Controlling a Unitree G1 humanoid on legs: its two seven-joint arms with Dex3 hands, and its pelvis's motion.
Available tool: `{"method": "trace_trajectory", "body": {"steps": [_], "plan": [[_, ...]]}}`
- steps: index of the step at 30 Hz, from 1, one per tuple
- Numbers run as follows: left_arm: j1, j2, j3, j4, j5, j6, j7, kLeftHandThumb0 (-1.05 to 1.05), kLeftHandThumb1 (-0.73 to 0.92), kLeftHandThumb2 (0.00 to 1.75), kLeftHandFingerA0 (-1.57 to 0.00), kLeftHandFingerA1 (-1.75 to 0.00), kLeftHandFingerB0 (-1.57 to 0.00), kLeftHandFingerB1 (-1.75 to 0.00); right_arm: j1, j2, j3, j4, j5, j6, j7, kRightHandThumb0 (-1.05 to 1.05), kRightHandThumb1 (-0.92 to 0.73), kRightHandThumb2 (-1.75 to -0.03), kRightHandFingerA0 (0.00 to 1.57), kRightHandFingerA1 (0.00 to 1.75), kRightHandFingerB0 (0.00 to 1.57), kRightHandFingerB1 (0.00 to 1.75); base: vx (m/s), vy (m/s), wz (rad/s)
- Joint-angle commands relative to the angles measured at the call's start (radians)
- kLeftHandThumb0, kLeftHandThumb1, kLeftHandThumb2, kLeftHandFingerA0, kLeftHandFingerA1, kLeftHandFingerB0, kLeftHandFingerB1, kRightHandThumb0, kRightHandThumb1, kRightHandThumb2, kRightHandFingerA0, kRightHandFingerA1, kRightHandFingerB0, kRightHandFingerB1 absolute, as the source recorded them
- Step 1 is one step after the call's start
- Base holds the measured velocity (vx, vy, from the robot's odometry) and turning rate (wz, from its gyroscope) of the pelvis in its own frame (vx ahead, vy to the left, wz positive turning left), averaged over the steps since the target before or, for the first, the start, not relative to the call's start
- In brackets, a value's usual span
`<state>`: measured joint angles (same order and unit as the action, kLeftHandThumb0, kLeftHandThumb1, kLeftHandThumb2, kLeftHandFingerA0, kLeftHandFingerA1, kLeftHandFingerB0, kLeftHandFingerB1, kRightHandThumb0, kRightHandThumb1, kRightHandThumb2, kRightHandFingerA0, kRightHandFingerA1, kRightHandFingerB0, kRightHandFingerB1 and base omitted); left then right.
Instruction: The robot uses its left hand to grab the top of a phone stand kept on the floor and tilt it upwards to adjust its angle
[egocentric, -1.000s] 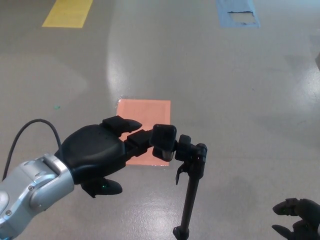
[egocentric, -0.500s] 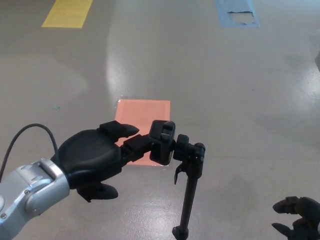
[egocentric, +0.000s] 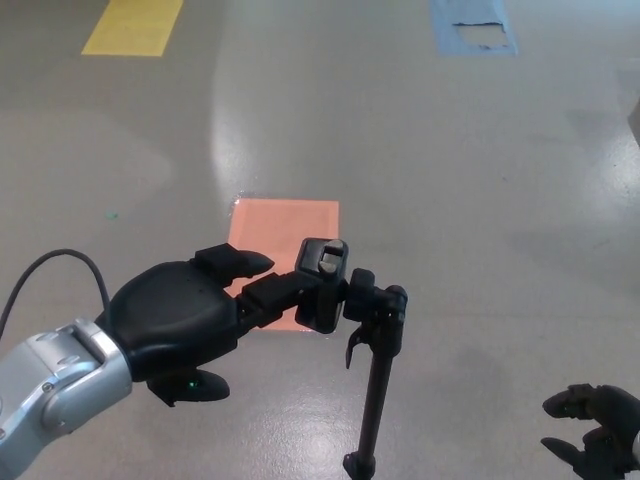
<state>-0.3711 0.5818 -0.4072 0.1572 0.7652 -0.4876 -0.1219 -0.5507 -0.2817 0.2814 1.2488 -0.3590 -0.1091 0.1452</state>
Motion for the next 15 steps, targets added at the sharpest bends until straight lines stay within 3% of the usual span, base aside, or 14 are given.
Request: {"method": "trace_trajectory", "body": {"steps": [1, 15], "plan": [[0.02, 0.02, -0.01, 0.005, 0.016, -0.001, -0.028, -0.34, 0.45, 0.67, -0.04, -0.32, -0.01, -0.15, 0.001, -0.016, 0.001, 0.001, -0.009, 0.002, -0.001, -0.61, -0.77, -0.63, 0.18, 0.32, 0.25, 0.3, 0.0, 0.0, 0.0], [0.005, 0.012, 0.001, 0.011, 0.046, 0.047, -0.011, -0.36, 0.44, 0.68, -0.03, -0.32, 0.0, -0.12, -0.001, -0.013, -0.001, 0.003, -0.007, 0.005, 0.001, -0.63, -0.77, -0.63, 0.17, 0.32, 0.25, 0.3, 0.0, 0.0, 0.0]]}}
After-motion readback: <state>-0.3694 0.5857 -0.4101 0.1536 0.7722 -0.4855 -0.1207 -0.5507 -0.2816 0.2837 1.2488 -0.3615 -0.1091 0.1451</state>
